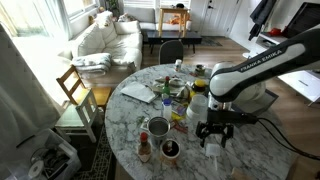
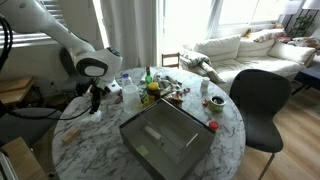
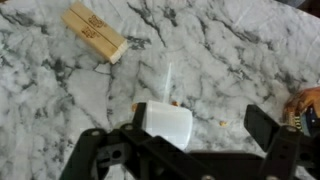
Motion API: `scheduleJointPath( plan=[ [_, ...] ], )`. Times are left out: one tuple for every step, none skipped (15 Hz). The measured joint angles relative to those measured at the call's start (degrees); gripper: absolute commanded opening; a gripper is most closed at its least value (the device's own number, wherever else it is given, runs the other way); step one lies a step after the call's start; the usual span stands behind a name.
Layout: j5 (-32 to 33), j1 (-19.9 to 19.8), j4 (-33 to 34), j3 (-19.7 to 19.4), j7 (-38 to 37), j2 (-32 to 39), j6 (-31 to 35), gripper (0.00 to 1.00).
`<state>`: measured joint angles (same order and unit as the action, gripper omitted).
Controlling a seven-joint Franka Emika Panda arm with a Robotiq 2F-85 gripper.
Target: Flip the measuring cup upside down and place a wooden block on top of it
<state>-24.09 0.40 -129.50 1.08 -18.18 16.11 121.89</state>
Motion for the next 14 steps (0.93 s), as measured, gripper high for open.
scheduleJointPath(
  plan=[
    [0.0,0.0,0.0,0.0,0.0,0.0,0.0,1.00],
    [0.0,0.0,0.1,0.0,0.4,0.1,-0.4,1.00],
    [0.3,0.0,0.3,0.0,0.5,0.2,-1.4,1.00],
    [0.5,-0.1,0.6,0.0,1.1,0.4,-3.1,1.00],
    [0.7,-0.2,1.0,-0.1,2.0,0.7,-5.3,1.00],
    [1.1,-0.4,1.4,-0.2,3.4,0.9,-7.3,1.00],
    [2.1,-0.4,2.0,-0.4,5.1,1.2,-9.5,1.00],
    [3.6,-0.5,2.9,-0.5,6.8,1.5,-11.9,1.00],
    [5.3,-0.5,3.9,-0.5,8.1,2.0,-14.0,1.00],
    [7.2,-0.5,5.2,-0.5,9.2,2.6,-16.1,1.00],
    [9.3,-0.3,6.6,-0.5,9.8,3.4,-17.8,1.00],
    [11.5,0.1,8.0,-0.4,10.3,4.3,-19.0,1.00],
    [13.4,0.6,9.4,-0.1,10.7,5.3,-19.7,1.00],
    [15.1,1.2,10.6,0.2,10.9,6.3,-19.9,1.00]
  ],
)
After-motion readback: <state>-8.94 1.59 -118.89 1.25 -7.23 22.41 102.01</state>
